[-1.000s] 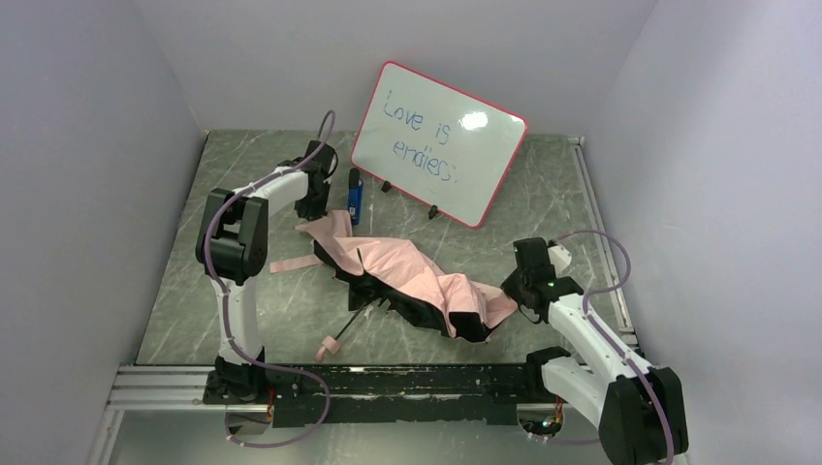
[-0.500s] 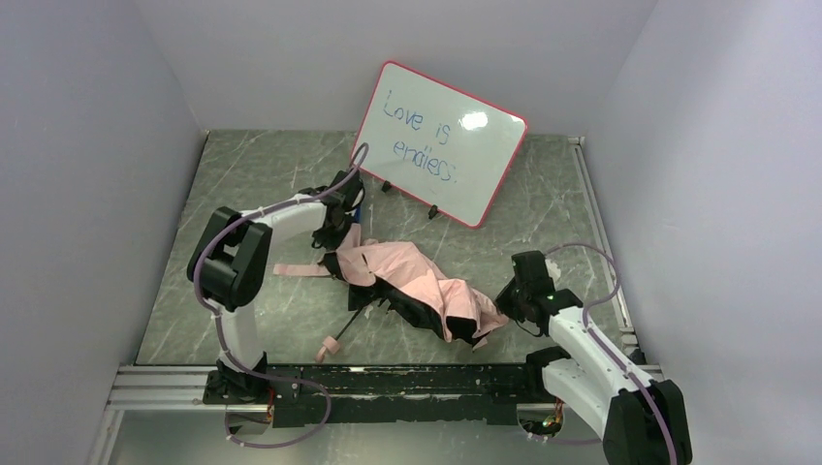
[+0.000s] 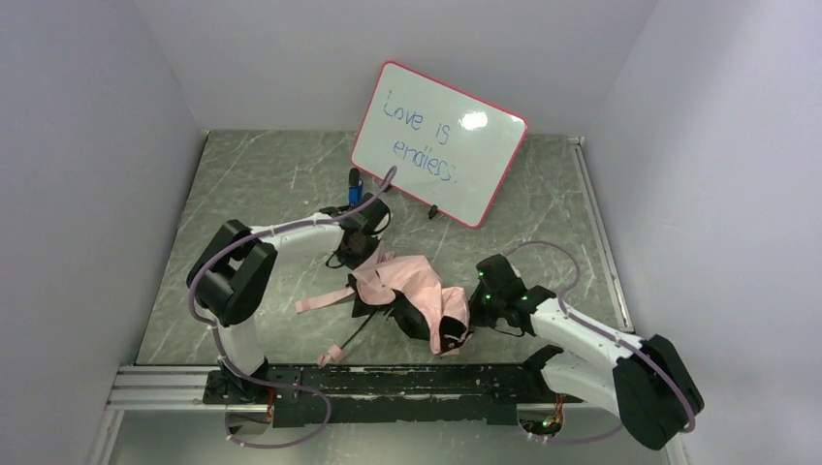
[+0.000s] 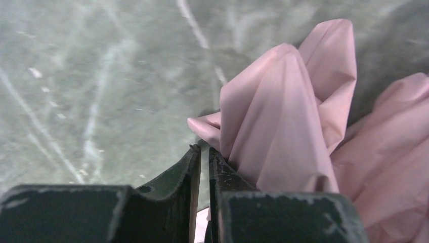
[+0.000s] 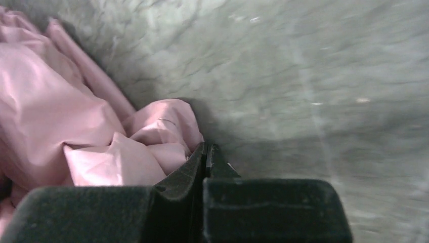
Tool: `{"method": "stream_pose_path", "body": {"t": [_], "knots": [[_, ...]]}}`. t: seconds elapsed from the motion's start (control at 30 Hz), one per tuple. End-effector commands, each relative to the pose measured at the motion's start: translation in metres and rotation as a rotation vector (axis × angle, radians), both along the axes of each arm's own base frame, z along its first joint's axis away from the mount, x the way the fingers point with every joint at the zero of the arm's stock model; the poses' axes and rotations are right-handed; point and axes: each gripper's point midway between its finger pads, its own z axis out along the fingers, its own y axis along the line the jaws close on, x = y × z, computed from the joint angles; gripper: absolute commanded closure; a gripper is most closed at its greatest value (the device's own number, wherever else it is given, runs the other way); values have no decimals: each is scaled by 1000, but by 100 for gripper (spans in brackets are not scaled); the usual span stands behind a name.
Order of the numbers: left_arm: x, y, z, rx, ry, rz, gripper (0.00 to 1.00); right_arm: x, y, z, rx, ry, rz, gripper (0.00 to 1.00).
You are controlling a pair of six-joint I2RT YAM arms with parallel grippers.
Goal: Put away the umbrella
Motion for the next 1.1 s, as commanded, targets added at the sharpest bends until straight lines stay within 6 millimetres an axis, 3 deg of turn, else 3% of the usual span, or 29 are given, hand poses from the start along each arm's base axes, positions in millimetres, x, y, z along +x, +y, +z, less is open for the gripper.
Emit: {"method": "stream_pose_path", "body": {"t": [0.0,0.27,0.47,0.57,0.67,0.77,0.93,1.07], "knots": [[-27,-41,10,-133,37,-69,84,8,40,9,78,-16,22,100],[-75,-91,15,-272,64,-169,84,36,90,15,162,-53,-6,100],[-88,-122,13,-346,80,-202,85,63,132,25,260,-79,-12,100],[-84,-127,15,-344,67,-195,85,69,138,25,255,-90,-13,100],[-75,-122,22,-321,22,-175,85,75,127,27,193,-129,-32,100],[-59,-110,35,-294,-33,-149,84,76,98,33,64,-185,-49,100],[-28,-88,58,-306,-91,-99,79,75,47,56,-132,-287,-72,86],[-16,-81,66,-283,-116,-104,76,63,19,60,-230,-283,-68,79]]}}
